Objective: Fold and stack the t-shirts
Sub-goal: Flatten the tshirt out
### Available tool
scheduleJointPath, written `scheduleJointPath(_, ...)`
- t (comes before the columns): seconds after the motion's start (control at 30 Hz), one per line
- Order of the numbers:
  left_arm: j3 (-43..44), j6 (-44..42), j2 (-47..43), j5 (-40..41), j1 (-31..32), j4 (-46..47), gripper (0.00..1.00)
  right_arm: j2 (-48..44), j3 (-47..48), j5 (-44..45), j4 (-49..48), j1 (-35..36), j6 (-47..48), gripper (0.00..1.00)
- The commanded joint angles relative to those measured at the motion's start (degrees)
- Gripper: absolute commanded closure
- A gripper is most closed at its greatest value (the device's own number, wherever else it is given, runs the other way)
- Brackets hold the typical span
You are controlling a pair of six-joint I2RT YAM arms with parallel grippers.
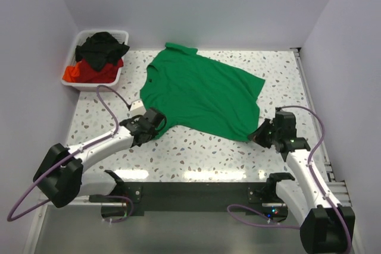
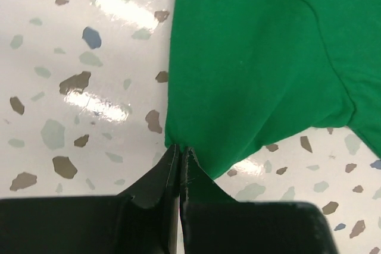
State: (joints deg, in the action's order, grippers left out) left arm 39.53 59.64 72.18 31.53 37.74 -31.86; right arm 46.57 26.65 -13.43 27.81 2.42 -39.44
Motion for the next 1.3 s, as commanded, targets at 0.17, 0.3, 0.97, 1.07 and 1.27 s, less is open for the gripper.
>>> scheduleJointPath(0.17, -0.3, 12.6, -7.7, 7.0, 1.1, -11.5, 1.00, 4.6, -0.3, 3.2, 6.6, 0.2, -3.2, 1.00)
scheduleJointPath(0.3, 0.3, 14.2, -16.0, 10.3, 1.0, -13.7, 1.00, 3.8, -0.7, 5.4, 6.9, 0.2, -6.1, 1.00)
scheduleJointPath(0.97, -4.6, 24.0, -12.9, 5.0, 1.1, -22.5, 1.00, 4.9, -0.2, 13.3, 13.6, 0.2, -11.5, 0.56)
scheduleJointPath(1.07, -3.1, 26.8, -12.4, 6.1, 1.0, -25.8, 1.00, 3.7, 1.3, 15.5, 15.9, 0.2, -12.5, 0.51)
scheduleJointPath(1.27, -0.9, 28.7, -13.7, 7.6, 1.1, -28.6, 0.99, 0.5, 5.8, 20.1, 18.9, 0.2, -13.0, 0.49)
